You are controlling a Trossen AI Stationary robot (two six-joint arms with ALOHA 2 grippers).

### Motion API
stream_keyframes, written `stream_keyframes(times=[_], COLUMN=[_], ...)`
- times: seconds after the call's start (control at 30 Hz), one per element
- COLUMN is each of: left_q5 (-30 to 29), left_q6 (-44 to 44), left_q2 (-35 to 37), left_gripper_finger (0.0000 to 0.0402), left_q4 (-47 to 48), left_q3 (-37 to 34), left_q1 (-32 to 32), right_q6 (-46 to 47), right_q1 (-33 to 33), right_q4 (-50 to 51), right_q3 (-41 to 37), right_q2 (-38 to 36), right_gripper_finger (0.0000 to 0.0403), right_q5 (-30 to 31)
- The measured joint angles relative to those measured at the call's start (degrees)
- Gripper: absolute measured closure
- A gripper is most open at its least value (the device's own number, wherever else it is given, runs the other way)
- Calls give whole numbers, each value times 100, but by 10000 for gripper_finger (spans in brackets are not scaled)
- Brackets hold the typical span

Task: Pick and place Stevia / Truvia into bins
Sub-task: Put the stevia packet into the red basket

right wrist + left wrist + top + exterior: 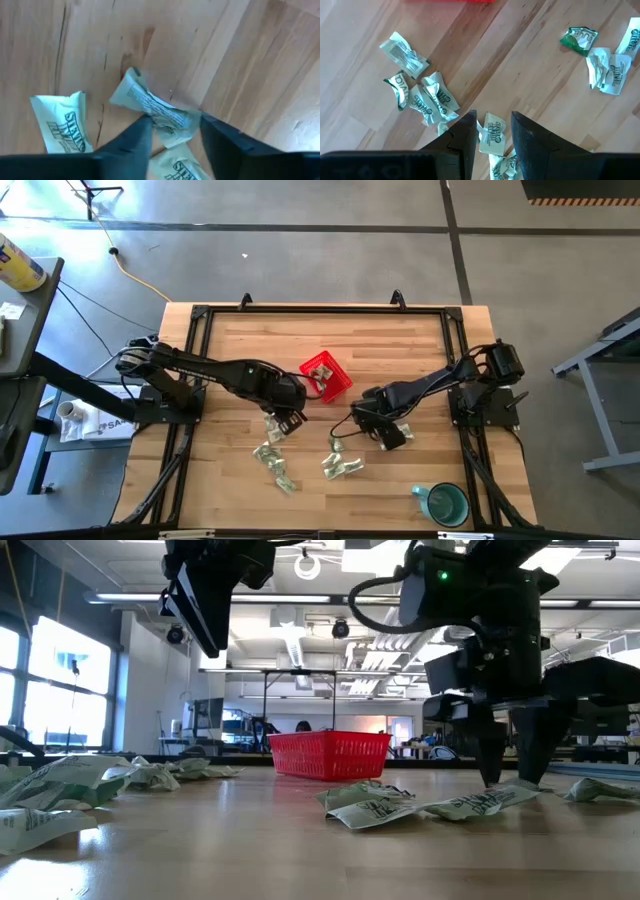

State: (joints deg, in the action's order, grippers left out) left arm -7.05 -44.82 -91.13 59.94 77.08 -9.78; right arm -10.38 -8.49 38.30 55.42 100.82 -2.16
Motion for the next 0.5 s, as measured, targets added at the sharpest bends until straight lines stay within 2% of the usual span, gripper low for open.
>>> stream_keyframes(times=[0.23, 0.37, 0.5], left_q5=[-209, -466, -267], left_q6=[103, 256, 696], left_q2=[0, 0, 0], left_gripper_finger=[247, 247, 247], left_q4=[0, -7, -31], left_q3=[0, 0, 0], left_q1=[2, 28, 312], right_q6=[832, 1318, 1743], right_q1=[386, 466, 458], right_q4=[-87, -82, -76], right_q3=[0, -2, -11], right_q2=[9, -22, -239], right_gripper_finger=[386, 387, 397], right_q5=[-93, -110, 24])
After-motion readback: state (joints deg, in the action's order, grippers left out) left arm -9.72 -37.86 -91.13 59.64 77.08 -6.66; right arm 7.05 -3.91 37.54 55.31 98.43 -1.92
